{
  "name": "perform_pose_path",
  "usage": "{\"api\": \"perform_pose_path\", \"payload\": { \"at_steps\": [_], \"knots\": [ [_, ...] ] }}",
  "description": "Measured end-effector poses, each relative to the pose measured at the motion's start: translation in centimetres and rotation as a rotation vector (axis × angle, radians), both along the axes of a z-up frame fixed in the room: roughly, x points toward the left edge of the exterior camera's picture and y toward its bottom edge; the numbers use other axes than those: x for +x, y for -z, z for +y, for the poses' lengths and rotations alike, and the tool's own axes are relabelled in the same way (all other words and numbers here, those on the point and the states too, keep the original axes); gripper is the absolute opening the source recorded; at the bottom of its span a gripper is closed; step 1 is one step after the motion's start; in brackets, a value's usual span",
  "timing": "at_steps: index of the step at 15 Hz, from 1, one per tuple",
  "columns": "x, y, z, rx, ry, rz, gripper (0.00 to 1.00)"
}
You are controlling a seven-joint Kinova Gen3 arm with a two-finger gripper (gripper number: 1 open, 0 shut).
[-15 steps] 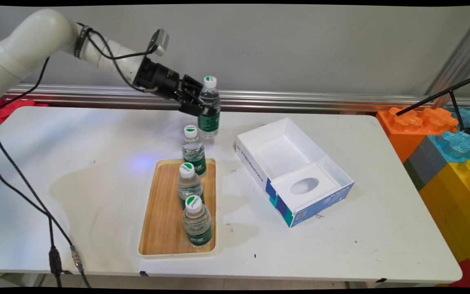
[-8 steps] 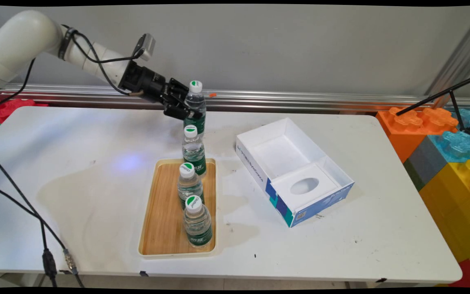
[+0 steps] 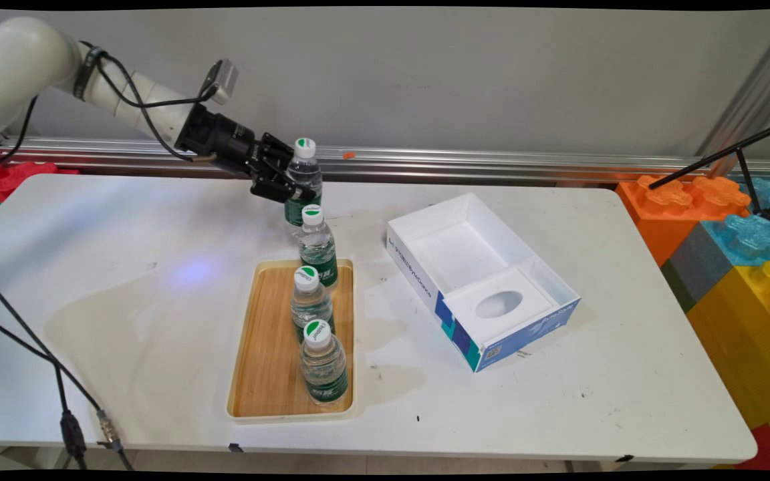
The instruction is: Place the picked object on the tray
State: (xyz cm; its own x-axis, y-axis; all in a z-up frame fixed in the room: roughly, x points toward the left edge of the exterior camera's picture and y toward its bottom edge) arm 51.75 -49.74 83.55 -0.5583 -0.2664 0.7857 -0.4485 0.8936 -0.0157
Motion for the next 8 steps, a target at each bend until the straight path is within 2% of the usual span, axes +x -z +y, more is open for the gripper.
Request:
{"api": "perform_pose_path", "payload": {
  "at_steps": [8],
  "knots": [
    [1.5, -1.2, 2.2, -0.004, -0.031, -0.009, 0.0]
  ]
}}
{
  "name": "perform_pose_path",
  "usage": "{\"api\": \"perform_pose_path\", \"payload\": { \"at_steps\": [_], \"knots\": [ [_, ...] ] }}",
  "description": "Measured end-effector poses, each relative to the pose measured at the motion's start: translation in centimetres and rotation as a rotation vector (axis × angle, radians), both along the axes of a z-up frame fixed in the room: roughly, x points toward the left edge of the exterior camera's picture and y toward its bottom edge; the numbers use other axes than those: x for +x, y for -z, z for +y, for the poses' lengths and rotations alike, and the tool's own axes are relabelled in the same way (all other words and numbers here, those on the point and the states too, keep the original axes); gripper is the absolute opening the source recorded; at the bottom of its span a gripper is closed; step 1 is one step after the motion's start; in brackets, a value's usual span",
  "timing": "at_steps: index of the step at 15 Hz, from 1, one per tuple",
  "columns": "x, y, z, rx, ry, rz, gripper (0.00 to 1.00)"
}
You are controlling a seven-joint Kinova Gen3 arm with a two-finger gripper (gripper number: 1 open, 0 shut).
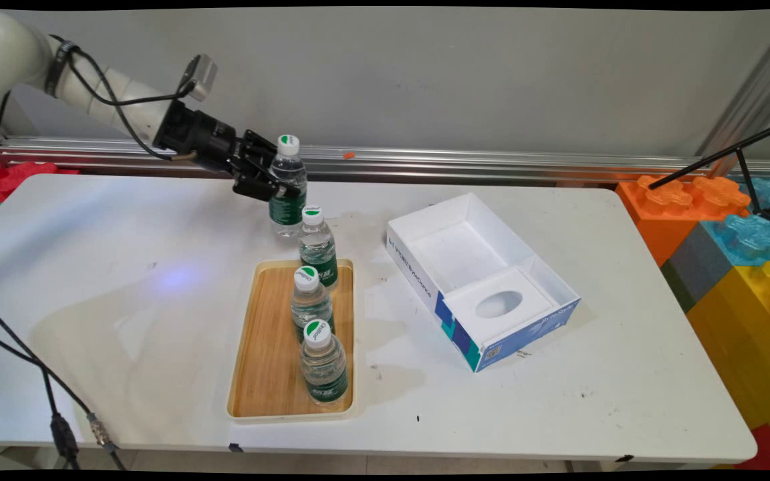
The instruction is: Place the picked object on the tray
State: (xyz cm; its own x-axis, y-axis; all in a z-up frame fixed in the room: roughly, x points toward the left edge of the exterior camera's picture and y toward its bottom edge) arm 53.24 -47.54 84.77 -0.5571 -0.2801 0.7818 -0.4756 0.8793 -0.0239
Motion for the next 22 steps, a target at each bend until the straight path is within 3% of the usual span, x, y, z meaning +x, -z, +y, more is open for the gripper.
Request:
{"api": "perform_pose_path", "payload": {
  "at_steps": [11, 22],
  "knots": [
    [2.1, -1.2, 5.2, 0.013, -0.019, 0.019, 0.0],
    [2.6, 1.4, 9.4, 0.013, -0.01, 0.071, 0.0]
  ]
}}
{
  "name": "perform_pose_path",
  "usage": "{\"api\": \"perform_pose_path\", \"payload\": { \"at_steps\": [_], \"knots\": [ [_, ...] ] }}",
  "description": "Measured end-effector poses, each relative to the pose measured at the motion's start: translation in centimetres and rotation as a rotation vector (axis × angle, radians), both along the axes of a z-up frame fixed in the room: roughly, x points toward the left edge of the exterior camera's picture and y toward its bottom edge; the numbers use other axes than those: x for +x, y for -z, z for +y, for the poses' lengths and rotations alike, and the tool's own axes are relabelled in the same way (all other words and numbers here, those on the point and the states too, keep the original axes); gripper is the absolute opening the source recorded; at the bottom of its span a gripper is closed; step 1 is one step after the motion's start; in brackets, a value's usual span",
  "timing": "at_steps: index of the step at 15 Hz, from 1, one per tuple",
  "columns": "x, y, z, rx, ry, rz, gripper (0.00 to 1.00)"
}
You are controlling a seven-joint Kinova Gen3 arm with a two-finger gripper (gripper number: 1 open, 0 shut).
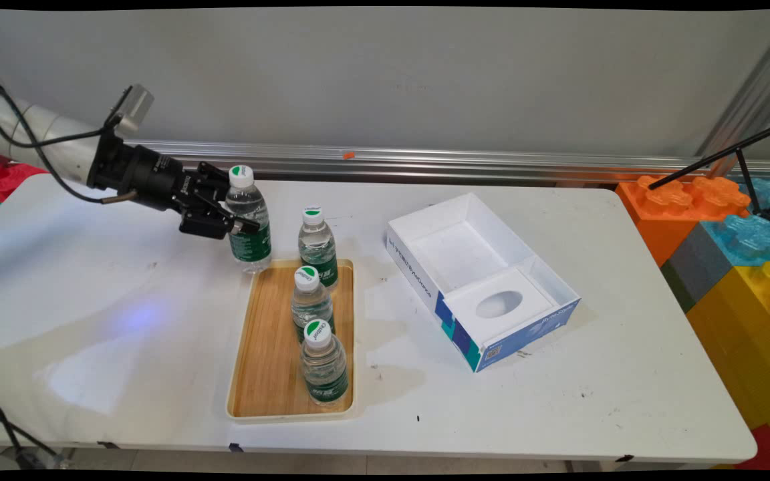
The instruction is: Place the picked object on the tray
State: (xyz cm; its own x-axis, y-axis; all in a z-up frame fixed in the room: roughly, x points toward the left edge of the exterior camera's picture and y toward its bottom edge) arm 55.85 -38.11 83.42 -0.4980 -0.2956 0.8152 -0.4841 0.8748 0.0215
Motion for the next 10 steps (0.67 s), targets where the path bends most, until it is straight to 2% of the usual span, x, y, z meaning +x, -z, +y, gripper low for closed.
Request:
{"api": "perform_pose_path", "payload": {
  "at_steps": [10],
  "knots": [
    [-0.1, 2.1, 2.2, -0.02, 0.025, 0.05, 0.0]
  ]
}}
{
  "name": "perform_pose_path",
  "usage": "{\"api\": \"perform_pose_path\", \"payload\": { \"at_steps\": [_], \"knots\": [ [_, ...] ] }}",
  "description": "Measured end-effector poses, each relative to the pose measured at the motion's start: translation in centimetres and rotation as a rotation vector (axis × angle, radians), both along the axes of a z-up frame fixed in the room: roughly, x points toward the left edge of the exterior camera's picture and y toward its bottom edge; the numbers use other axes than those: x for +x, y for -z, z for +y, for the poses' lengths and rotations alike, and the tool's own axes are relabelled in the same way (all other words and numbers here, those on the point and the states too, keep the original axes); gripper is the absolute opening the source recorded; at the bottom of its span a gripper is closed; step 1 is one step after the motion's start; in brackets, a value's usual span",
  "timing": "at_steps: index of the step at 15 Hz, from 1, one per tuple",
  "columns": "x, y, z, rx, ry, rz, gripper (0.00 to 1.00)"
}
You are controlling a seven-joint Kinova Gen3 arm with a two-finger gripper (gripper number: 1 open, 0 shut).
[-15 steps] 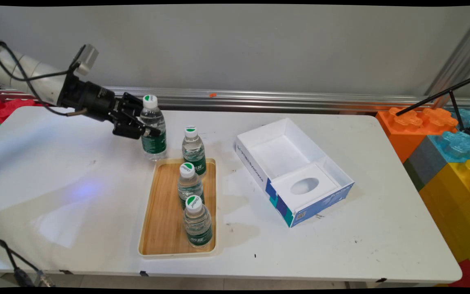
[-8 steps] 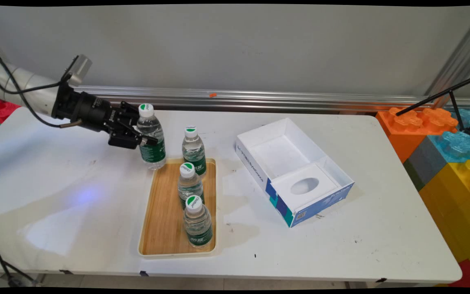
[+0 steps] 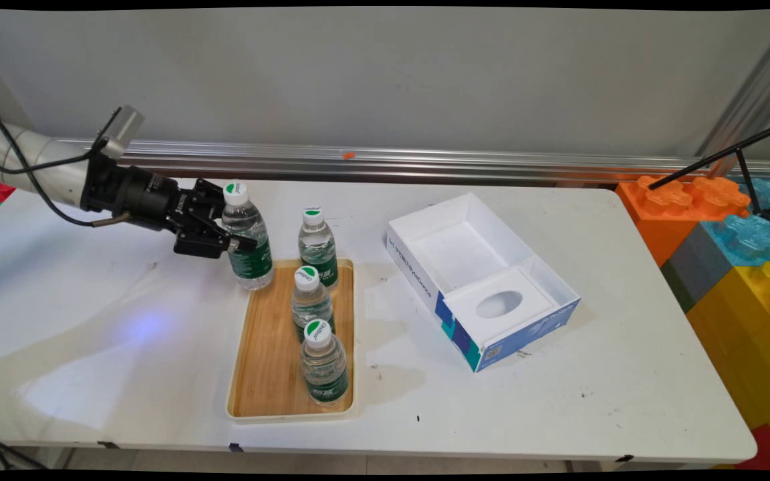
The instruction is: Place the picked object on the tray
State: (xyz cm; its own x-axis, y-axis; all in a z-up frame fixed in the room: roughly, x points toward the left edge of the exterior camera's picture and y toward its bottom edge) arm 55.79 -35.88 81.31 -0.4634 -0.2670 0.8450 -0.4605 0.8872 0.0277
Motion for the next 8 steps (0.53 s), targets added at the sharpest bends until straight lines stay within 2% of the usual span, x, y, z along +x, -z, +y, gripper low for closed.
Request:
{"api": "perform_pose_path", "payload": {
  "at_steps": [8],
  "knots": [
    [-0.7, 1.7, 0.3, -0.016, 0.006, 0.022, 0.0]
  ]
}}
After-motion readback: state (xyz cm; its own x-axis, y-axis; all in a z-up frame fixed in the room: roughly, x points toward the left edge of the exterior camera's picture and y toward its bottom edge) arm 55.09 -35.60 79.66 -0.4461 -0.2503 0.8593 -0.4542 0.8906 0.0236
